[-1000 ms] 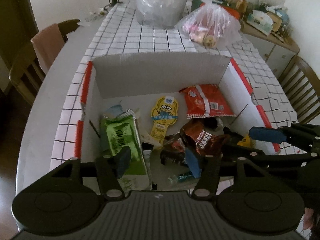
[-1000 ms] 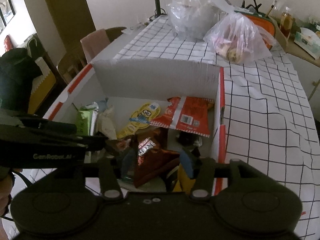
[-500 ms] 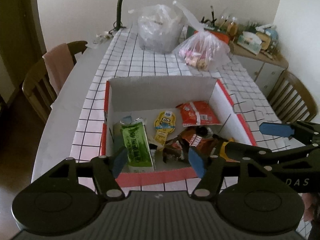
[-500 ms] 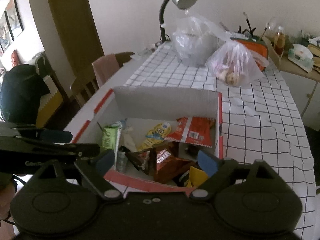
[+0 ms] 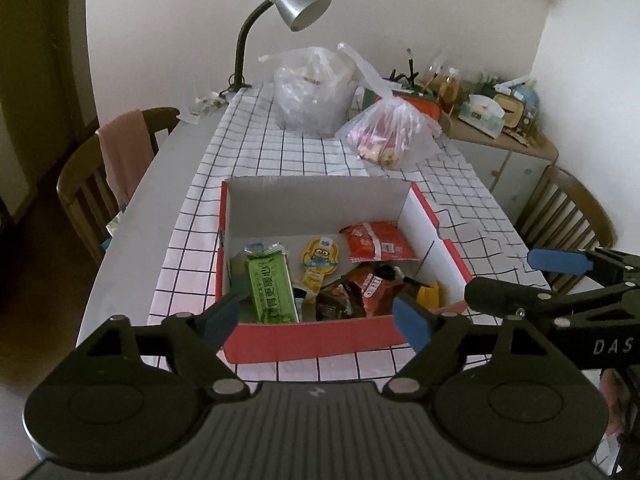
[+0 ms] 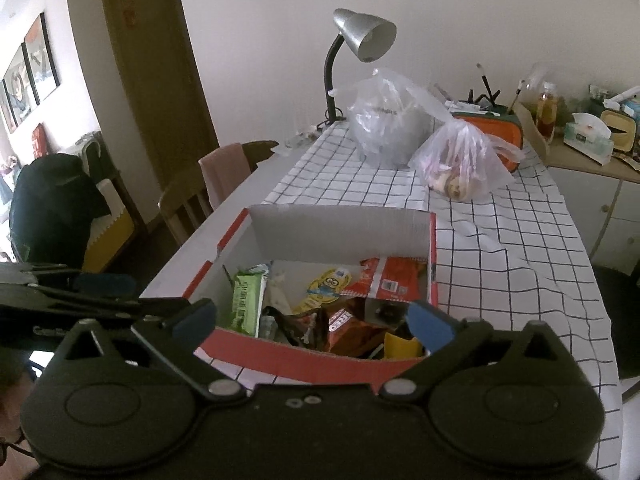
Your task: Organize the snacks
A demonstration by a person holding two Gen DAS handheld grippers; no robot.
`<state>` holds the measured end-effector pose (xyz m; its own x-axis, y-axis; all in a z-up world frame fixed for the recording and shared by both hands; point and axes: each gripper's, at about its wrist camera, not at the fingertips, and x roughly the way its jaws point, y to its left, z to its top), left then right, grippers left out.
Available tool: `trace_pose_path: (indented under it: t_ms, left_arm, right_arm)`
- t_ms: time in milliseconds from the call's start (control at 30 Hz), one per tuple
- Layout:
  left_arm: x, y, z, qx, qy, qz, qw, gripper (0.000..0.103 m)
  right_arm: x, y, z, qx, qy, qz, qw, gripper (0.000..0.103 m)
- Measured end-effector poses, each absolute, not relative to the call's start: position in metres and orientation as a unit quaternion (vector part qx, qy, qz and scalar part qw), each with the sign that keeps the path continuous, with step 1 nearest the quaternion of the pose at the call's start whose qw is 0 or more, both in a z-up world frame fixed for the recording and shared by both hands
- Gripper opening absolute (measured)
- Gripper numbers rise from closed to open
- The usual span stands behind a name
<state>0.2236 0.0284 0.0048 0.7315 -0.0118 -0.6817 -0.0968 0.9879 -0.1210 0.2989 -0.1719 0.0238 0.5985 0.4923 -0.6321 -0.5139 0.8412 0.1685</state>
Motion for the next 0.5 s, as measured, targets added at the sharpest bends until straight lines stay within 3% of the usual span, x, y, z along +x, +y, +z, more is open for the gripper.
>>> trace_pose_path:
  t_ms: [500]
  left_arm:
    - [0.194, 0.019, 0.011, -0.076, 0.357, 0.041, 0.93, 0.09]
  right_arm:
    - [0.276, -0.187, 0.038, -0.007, 0.333, 0.271, 0.903, 0.103]
